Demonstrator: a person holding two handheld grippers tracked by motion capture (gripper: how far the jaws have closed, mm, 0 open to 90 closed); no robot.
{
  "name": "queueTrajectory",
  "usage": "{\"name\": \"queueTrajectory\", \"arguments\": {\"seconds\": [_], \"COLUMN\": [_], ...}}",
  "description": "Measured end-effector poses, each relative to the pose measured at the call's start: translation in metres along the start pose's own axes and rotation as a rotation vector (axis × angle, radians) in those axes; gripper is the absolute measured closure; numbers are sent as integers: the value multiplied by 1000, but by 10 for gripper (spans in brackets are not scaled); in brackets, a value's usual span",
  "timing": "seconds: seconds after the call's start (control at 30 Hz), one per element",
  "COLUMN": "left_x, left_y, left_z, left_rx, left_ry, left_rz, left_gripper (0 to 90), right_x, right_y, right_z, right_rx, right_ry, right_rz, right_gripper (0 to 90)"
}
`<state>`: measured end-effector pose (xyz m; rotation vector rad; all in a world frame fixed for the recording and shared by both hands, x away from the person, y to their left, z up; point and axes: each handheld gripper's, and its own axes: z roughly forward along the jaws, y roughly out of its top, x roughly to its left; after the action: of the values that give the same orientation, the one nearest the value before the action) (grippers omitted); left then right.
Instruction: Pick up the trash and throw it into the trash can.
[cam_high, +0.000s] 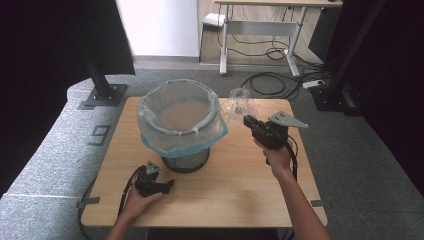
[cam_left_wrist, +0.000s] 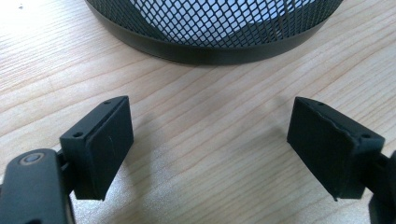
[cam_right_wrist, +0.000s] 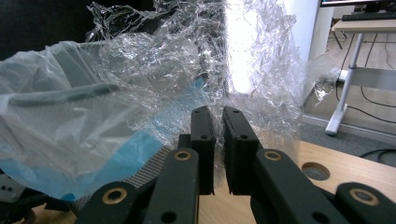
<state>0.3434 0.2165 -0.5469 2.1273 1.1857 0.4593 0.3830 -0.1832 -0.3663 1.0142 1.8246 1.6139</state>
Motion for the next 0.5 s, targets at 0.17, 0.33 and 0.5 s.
{"name": "queueTrajectory", "arguments": {"seconds": [0.17, 0.33, 0.5], "left_x": [0, 0, 0], "left_y": [0, 0, 0], "left_z": [0, 0, 0], "left_rx": [-1, -1, -1], "left_ry": [0, 0, 0], "left_rz": [0, 0, -1], "left_gripper": [143, 143, 143], "right_x": [6, 12, 19], "right_y": [3, 10, 20], "right_z": [6, 10, 13], "right_rx": [1, -10, -15], "right_ry": [7, 13, 22], "right_rz": [-1, -5, -23], "right_gripper": [827, 827, 828]}}
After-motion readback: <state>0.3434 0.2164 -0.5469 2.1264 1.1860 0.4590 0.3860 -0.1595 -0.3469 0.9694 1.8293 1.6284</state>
